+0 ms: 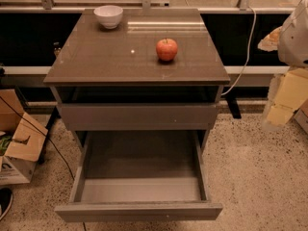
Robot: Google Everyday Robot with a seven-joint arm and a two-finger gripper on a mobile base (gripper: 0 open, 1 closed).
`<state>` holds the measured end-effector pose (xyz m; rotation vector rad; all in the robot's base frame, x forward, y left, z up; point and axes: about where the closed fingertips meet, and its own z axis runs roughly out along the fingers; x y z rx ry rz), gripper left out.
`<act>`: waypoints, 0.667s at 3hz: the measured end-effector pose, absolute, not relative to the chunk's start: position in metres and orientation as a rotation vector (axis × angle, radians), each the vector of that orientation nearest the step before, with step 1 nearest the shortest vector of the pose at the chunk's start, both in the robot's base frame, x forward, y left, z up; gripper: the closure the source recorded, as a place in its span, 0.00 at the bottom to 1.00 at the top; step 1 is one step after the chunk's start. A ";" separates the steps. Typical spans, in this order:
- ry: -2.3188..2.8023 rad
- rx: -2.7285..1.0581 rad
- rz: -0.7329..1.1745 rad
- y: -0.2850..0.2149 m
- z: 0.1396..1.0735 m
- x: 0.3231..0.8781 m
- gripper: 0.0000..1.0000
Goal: Close middle drawer
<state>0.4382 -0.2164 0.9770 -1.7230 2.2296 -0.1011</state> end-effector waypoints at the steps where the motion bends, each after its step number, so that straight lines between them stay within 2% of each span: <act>1: 2.230 -1.723 -0.101 -0.216 0.977 0.438 0.00; 2: 2.223 -1.718 -0.109 -0.216 0.979 0.438 0.14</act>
Offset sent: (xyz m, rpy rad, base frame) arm 0.0000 0.0000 0.0000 0.0000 0.0000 0.0000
